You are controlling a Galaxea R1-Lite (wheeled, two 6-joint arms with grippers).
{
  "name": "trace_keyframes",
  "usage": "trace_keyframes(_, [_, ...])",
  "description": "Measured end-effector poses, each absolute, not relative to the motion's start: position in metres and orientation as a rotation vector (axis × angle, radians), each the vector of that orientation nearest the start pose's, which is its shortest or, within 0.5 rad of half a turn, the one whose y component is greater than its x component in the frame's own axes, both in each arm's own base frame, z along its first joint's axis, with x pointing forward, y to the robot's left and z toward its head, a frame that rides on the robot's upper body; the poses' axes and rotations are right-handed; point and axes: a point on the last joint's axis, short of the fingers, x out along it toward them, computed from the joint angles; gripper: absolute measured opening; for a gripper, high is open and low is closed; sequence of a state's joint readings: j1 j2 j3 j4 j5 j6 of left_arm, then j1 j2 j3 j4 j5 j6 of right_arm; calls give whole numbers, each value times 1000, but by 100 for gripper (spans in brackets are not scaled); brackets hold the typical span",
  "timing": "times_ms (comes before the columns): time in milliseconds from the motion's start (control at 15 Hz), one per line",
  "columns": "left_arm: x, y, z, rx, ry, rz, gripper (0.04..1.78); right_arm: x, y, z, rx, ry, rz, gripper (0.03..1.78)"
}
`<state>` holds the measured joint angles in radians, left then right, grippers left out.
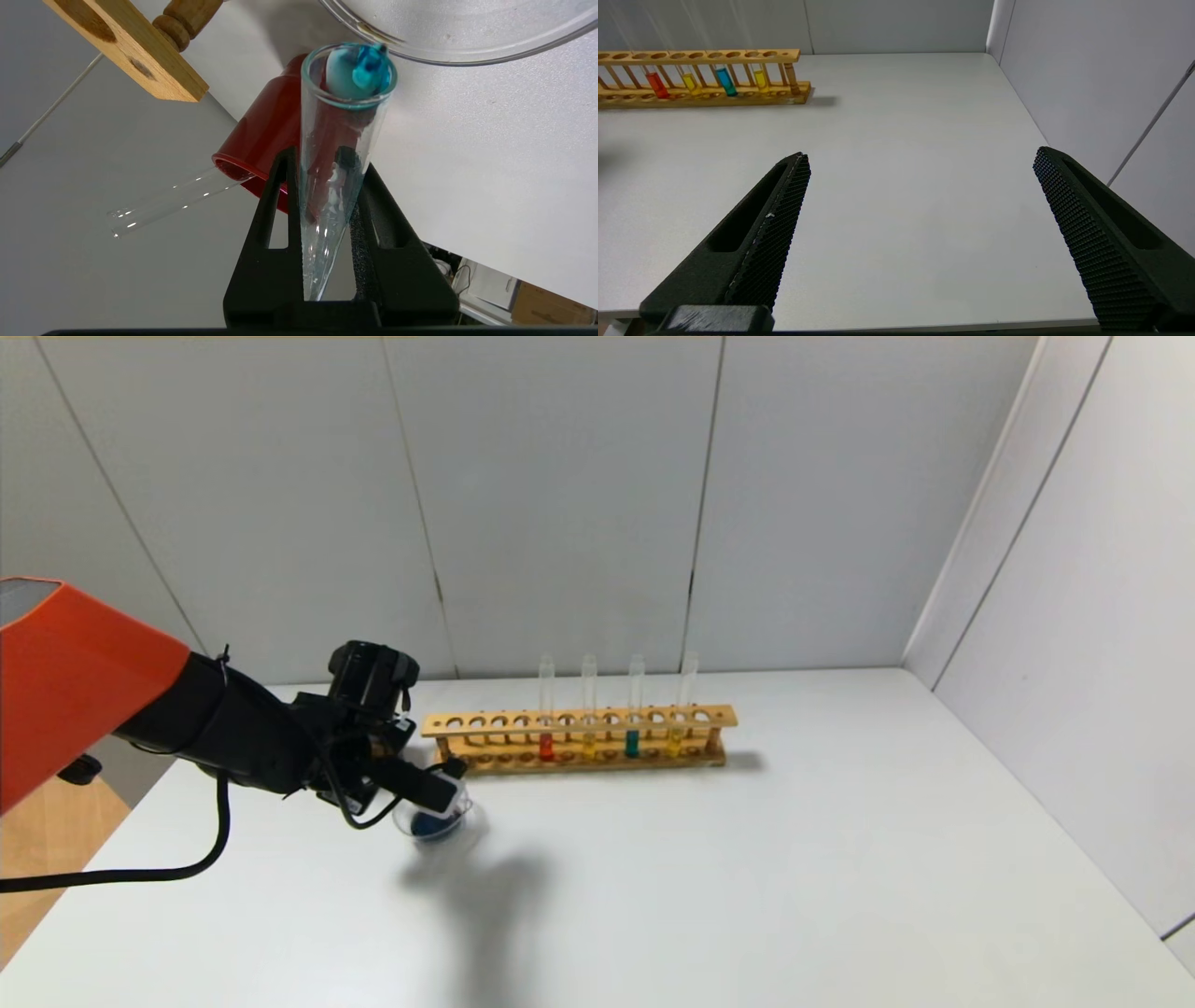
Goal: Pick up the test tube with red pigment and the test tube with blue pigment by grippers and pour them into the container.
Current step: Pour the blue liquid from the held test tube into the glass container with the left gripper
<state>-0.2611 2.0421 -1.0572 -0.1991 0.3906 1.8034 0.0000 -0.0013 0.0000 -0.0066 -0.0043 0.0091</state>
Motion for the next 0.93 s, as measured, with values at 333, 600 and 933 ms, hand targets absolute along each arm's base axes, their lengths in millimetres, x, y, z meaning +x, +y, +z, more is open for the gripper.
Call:
trace_keyframes(333, [352,-90,93,2041,691,-600,34,-23,0,76,9,-7,-5,175])
trace_keyframes(600, [351,-97,96,2092,687,-584,34,-23,0,76,9,-8,-5,175])
trace_keyframes(933, [347,-101,99,2188,723,-569,34,-23,0,76,9,-7,-4,175])
